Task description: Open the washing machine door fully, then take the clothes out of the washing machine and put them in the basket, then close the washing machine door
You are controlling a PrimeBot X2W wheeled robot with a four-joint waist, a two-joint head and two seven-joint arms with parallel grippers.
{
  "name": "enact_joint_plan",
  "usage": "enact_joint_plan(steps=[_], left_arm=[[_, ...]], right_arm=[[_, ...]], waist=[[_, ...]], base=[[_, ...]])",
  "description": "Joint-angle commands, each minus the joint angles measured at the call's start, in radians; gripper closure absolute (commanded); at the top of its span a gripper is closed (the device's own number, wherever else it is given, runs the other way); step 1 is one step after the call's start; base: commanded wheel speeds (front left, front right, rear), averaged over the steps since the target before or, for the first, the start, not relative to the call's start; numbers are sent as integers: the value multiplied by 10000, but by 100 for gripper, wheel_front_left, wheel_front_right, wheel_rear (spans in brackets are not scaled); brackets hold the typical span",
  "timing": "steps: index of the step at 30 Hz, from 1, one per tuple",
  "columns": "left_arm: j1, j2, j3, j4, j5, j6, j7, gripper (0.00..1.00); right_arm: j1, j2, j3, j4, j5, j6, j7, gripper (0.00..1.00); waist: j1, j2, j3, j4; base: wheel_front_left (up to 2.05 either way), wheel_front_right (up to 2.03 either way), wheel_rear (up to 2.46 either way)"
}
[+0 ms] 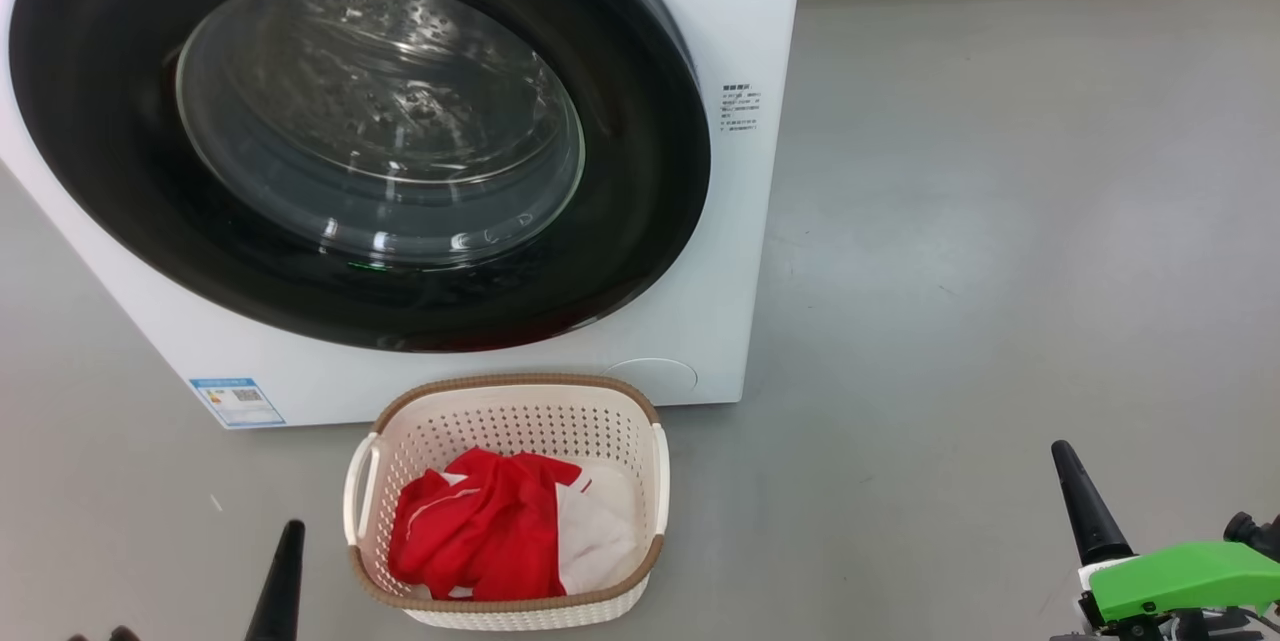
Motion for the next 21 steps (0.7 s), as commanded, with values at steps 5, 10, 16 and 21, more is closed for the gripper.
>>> enact_joint_plan(steps=[5,10,16,21], left_arm=[[-597,101,209,-213,-772,-54,228,100],[-673,83,211,-209,-1188,-56,341,100],[-787,56,213,-201,-1808,-59,511,100],[-881,33,215,-195,-2328,-62,653,100]], right_arm=[[-637,-67,104,-381,742,-1,196,100],[-685,-64,81,-426,1155,-2,314,100],[-756,-60,48,-494,1772,-4,490,100],[-815,-56,19,-551,2289,-5,638,100]], waist=[[0,0,-9,46],[0,0,-15,77],[0,0,-24,123],[0,0,-32,162]], base=[[0,0,0],[0,0,0],[0,0,0],[0,0,0]])
